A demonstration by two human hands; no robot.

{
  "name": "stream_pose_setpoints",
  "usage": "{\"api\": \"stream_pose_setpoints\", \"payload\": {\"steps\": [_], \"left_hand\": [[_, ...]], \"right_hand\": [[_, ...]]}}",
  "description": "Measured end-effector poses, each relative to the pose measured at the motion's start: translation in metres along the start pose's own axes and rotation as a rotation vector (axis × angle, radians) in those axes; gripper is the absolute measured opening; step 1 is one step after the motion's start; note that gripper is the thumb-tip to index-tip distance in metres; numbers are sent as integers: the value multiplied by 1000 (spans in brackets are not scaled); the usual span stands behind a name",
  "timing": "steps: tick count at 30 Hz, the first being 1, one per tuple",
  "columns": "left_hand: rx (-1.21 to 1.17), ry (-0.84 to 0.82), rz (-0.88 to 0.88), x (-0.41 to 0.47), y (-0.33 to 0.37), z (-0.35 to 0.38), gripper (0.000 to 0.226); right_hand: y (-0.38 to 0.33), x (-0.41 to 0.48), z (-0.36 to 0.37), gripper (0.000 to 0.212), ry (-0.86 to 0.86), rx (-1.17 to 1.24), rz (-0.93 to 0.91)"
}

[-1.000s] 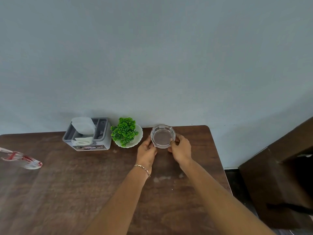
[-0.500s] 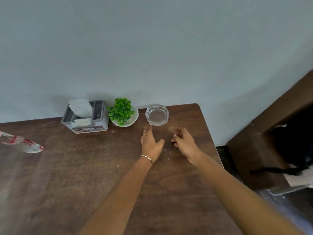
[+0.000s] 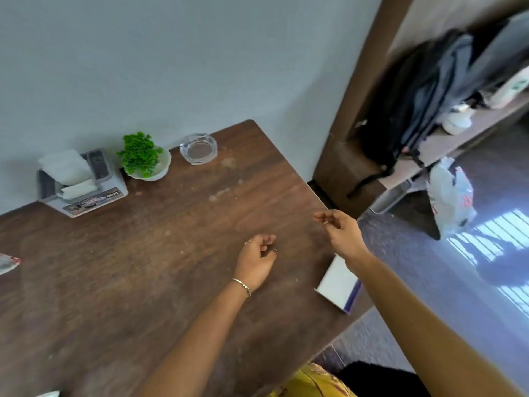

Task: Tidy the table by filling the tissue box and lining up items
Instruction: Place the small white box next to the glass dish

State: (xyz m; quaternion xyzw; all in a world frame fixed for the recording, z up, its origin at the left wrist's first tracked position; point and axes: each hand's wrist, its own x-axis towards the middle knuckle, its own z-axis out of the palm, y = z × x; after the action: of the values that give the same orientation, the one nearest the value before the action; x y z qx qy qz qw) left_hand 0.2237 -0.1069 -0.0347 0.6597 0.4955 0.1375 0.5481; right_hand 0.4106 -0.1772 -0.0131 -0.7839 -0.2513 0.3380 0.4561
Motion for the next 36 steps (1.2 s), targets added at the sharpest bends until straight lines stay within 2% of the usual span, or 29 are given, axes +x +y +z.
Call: {"api": "stream_pose_setpoints", "payload": {"steps": [5,9,14,18,30,34,36], "left_hand": [[-38,-191,15,-26,-3,18,25],[-5,-314,48,-50,-6,37,31],[70,-414,74,-66,-4,53,47],[217,-484,97,-70,1,57,60],[375,-490,144,-52,9,61,54],[375,-477,163,-41,11,66,39],[365,-390,143,-35,11,68,30]], "right_hand": [[36,-58,-26,36,211,16,86],[60,-91,-28,38,339,25,169],[81,-117,-19,43,379,60,273],[84,-128,-9,43,379,88,283],[81,-123,-1,48,364,47,256],[81,-118,-3,45,346,60,250],[82,-115,-3,44,351,60,246]]}}
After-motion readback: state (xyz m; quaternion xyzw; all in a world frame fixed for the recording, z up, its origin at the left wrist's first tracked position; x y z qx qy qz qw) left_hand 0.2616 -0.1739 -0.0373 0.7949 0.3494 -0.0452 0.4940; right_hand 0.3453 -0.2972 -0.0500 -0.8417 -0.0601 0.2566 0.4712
